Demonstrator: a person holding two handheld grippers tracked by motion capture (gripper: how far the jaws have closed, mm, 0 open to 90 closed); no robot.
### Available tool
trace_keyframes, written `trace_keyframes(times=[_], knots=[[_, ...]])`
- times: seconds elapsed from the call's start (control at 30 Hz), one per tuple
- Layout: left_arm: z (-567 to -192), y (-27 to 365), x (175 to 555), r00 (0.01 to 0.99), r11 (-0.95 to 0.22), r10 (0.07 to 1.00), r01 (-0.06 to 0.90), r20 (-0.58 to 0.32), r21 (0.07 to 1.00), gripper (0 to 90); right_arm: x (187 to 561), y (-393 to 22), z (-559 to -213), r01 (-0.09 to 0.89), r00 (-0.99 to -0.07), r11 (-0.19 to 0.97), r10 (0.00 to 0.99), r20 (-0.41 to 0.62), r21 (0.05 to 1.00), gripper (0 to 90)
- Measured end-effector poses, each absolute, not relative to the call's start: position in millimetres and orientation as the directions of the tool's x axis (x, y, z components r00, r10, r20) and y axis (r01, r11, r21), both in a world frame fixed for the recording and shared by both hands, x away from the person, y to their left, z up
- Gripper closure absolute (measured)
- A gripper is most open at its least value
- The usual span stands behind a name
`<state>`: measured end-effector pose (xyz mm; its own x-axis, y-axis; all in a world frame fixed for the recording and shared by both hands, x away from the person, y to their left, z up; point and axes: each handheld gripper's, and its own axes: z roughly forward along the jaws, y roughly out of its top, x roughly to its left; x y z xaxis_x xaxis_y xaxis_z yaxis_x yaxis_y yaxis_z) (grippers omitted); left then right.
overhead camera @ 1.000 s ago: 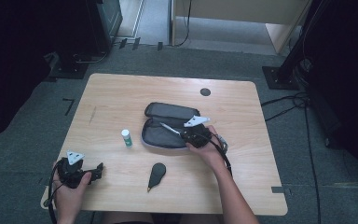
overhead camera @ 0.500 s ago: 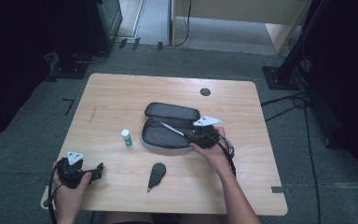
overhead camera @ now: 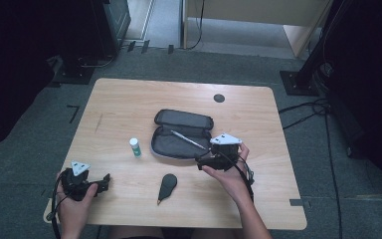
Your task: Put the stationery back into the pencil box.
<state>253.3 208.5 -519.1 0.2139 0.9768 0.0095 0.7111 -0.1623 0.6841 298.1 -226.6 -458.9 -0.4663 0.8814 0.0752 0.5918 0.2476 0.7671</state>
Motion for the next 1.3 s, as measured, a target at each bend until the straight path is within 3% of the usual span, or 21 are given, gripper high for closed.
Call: trace_keyframes(times=[0.17,0.57,1.3], knots=[[-519.1,208.4,253.2,0.213,-0.161,0.977,0.711,0.009,0.684,0.0,280.5,-220.1,-456.9,0.592,-0.4,0.22,0.915,0.046,0.775,0.0],[-519.0,208.5,253.2,0.214,-0.163,0.977,0.712,0.009,0.684,0.0,244.8,-199.6,-462.9,0.612,-0.318,0.14,0.945,0.08,0.778,0.0],[-519.1,208.5,253.3,0.214,-0.163,0.977,0.711,0.01,0.684,0.0,225.8,-145.8,-490.7,0.675,-0.336,0.093,0.922,0.193,0.732,0.0]])
